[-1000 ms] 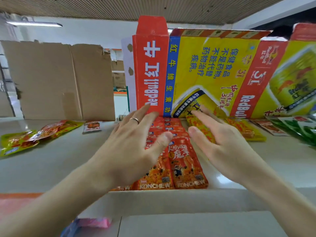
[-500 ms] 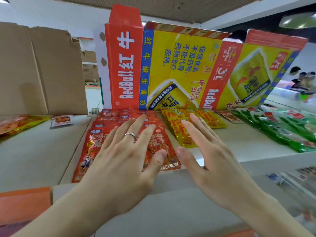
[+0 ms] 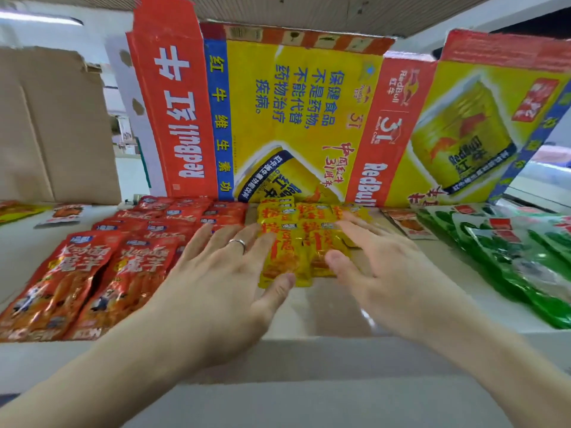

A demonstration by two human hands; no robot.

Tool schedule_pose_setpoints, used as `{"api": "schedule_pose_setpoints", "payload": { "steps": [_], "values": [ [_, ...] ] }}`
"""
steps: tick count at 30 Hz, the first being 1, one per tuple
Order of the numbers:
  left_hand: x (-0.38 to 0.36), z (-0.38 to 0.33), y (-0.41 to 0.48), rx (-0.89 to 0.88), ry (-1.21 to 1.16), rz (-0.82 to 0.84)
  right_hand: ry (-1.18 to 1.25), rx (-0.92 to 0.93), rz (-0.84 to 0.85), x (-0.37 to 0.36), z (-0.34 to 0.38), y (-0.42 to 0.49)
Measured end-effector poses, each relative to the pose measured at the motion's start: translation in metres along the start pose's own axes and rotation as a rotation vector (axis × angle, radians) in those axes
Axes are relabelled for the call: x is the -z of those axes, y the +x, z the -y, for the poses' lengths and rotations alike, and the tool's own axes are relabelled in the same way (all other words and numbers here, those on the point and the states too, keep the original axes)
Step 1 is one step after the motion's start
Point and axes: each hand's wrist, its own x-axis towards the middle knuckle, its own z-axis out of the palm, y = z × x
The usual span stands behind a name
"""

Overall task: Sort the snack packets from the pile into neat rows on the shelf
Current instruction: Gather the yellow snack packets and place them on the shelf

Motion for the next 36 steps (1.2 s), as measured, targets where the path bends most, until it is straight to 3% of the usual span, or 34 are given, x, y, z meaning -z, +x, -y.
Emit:
{"api": "schedule_pose_setpoints", "payload": {
  "steps": [8, 19, 24, 28, 31, 36],
  "values": [
    [-0.013, -0.017, 0.027, 0.127, 0.153, 0.115, -0.046, -0.065, 0.261, 0.005, -0.03, 0.029],
    [-0.006, -0.01, 0.029, 0.104, 0.167, 0.154, 0.076, -0.073, 0.148, 0.007, -0.034, 0.031],
    [0.001, -0.02, 0.037, 0.056, 0.137, 0.102, 0.433, -0.247, 0.056, 0.017, -0.061, 0.077],
    [-0.005, -0.052, 0.061, -0.098, 0.13, 0.129, 0.268, -0.38, 0.196, 0.009, -0.072, 0.114],
    [-0.014, -0.066, 0.074, -0.109, 0.149, 0.21, 0.213, -0.423, 0.244, 0.002, -0.076, 0.12],
    [-0.024, -0.062, 0.077, -0.097, 0.13, 0.269, 0.237, -0.443, 0.176, -0.003, -0.08, 0.115]
  ]
}}
